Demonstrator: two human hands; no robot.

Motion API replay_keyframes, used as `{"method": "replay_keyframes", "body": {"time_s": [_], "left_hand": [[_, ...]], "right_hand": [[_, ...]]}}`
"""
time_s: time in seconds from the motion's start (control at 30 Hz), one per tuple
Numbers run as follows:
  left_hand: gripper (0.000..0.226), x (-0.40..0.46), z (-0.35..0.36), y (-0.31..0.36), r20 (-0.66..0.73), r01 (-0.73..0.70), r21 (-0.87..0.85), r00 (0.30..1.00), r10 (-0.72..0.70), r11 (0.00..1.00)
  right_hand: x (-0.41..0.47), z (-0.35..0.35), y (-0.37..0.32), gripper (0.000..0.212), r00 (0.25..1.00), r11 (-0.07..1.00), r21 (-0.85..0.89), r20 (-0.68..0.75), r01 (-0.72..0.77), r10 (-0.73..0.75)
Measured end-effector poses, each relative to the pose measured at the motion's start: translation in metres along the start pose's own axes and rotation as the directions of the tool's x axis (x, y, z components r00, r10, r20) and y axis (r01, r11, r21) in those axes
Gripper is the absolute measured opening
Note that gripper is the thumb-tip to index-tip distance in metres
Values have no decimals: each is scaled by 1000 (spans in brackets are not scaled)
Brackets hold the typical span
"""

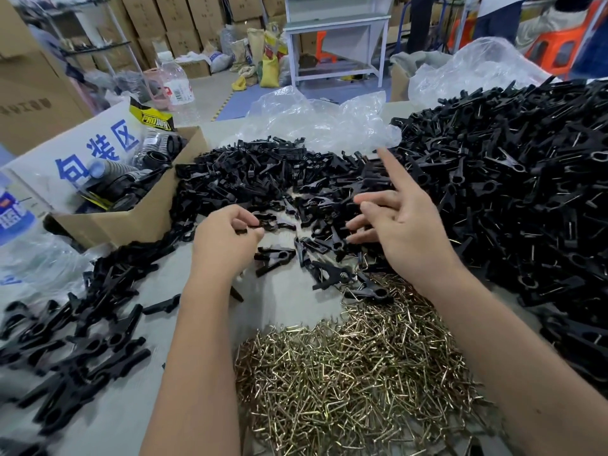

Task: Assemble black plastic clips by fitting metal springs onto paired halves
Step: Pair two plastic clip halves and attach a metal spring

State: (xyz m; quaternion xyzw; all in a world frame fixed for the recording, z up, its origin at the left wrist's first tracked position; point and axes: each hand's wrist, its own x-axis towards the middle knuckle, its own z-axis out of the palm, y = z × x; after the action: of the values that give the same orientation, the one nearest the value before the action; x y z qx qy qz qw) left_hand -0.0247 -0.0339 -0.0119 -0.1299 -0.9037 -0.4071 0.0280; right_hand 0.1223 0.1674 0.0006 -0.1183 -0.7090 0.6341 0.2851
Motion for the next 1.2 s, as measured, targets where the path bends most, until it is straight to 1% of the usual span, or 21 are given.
{"method": "replay_keyframes", "body": {"time_s": [0.07, 0.1, 0.17, 0.23, 0.27, 0.33, 0.4, 0.47, 0.5, 0.53, 0.63, 0.77, 0.87, 0.93, 1.0, 1.1, 1.17, 1.2], "left_hand": [[10, 0, 1, 1, 111, 11, 41, 994, -15, 999], [9, -1, 0, 2, 164, -4, 61, 986, -6, 998], [2, -3, -4, 6, 264, -14, 46, 964, 1, 999], [21, -5, -11, 9, 413, -10, 28, 911, -3, 1000], [31, -5, -13, 10, 472, -25, 56, 881, -4, 998], [38, -7, -14, 13, 509, -73, 101, 861, 12, 992], [36, -8, -12, 15, 491, -67, 73, 871, 23, 995], [33, -7, -11, 15, 475, -76, 47, 879, 45, 996], [31, -7, -12, 14, 459, -73, 38, 887, 48, 997], [30, -7, -12, 12, 435, -64, 24, 899, 48, 998], [29, -5, -11, 8, 326, -46, -2, 944, 44, 999], [33, -4, -8, 6, 166, -10, -66, 986, 20, 998], [28, -3, -7, 3, 74, -3, -160, 997, 15, 987], [25, -2, -5, 2, 55, -19, -170, 998, 28, 985], [28, -2, -1, 3, 50, -43, -160, 997, 51, 986], [32, -1, 4, 5, 23, -50, -136, 998, 54, 989], [32, -1, 4, 6, 32, -16, -170, 999, 22, 985], [32, -1, 4, 7, 55, 18, -242, 998, -5, 970]], "right_hand": [[-4, 4, 3, 58, 996, 975, -208, -12, 84, -88], [-6, 7, 4, 50, 989, 940, -309, 20, 145, -146], [-13, 16, 4, 34, 959, 822, -494, 170, 283, -228], [-19, 24, 5, 27, 917, 691, -609, 326, 389, -229], [-20, 27, 7, 27, 902, 649, -636, 375, 418, -214], [-22, 30, 9, 28, 875, 591, -660, 445, 465, -191], [-23, 29, 10, 32, 842, 542, -671, 521, 506, -141], [-24, 30, 14, 39, 810, 466, -705, 584, 535, -45], [-24, 31, 15, 41, 804, 436, -723, 595, 536, -2], [-24, 31, 15, 41, 806, 427, -734, 591, 528, 20], [-23, 29, 13, 33, 845, 472, -739, 534, 481, -25], [-21, 28, 10, 24, 879, 456, -768, 472, 449, -69], [-23, 32, 9, 21, 886, 437, -779, 452, 450, -107], [-24, 35, 8, 21, 876, 422, -777, 470, 468, -107], [-25, 37, 11, 29, 851, 406, -764, 519, 501, -73], [-25, 39, 16, 31, 826, 369, -758, 562, 538, -49], [-25, 37, 17, 23, 848, 422, -751, 521, 508, -94], [-25, 36, 16, 17, 865, 471, -736, 485, 485, -132]]}}
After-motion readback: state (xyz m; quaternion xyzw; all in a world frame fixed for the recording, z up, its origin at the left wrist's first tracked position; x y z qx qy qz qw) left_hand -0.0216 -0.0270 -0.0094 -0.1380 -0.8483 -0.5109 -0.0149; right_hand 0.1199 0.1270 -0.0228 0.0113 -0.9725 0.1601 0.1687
